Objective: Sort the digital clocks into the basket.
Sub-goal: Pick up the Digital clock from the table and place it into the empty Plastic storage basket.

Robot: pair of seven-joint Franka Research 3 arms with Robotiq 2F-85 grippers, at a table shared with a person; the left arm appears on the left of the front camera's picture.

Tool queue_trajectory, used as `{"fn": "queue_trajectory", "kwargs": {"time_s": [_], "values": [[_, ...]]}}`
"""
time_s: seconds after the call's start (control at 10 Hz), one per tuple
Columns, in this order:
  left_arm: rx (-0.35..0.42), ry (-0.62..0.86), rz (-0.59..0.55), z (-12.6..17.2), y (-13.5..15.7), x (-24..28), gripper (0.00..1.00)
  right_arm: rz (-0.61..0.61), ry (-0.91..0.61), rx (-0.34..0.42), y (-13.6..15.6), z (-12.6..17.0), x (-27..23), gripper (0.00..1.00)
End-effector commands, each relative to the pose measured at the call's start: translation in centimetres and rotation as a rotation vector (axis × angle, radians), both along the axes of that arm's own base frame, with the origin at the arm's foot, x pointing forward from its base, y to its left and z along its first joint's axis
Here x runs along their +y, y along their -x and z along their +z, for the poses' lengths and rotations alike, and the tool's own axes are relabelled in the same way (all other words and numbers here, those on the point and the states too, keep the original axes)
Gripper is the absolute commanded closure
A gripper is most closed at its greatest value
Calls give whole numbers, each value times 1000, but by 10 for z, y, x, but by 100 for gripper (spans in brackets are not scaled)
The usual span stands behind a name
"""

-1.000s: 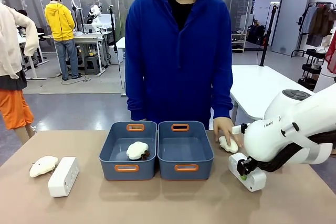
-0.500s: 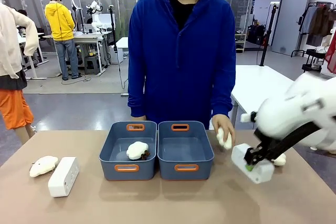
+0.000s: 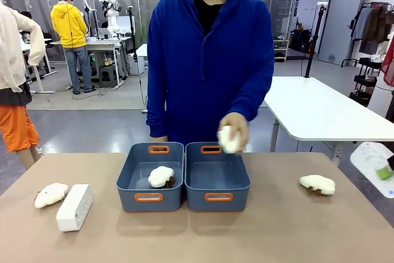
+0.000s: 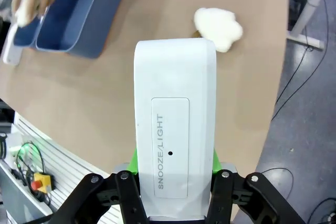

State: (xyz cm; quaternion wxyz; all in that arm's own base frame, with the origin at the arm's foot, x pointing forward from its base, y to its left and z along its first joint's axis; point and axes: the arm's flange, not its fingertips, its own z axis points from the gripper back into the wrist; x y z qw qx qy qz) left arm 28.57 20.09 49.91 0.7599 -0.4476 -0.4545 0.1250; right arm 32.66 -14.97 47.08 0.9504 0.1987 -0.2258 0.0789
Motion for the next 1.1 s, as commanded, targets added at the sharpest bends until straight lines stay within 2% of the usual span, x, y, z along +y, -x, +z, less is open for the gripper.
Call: {"fn": "queue_trajectory", "kwargs": {"time_s": [0.0, 0.2, 0.3, 1.0], "values": [[-19, 18, -5, 0, -2, 0, 0, -8, -26, -29, 6, -14, 9, 100], [-19, 18, -5, 0, -2, 0, 0, -50, -45, -24, 5, -18, 5, 100], [-19, 18, -5, 0, -2, 0, 0, -26, -22, -6, 1, -2, -7, 100], [-19, 18, -5, 0, -2, 0, 0, -26, -22, -6, 1, -2, -7, 100]]}}
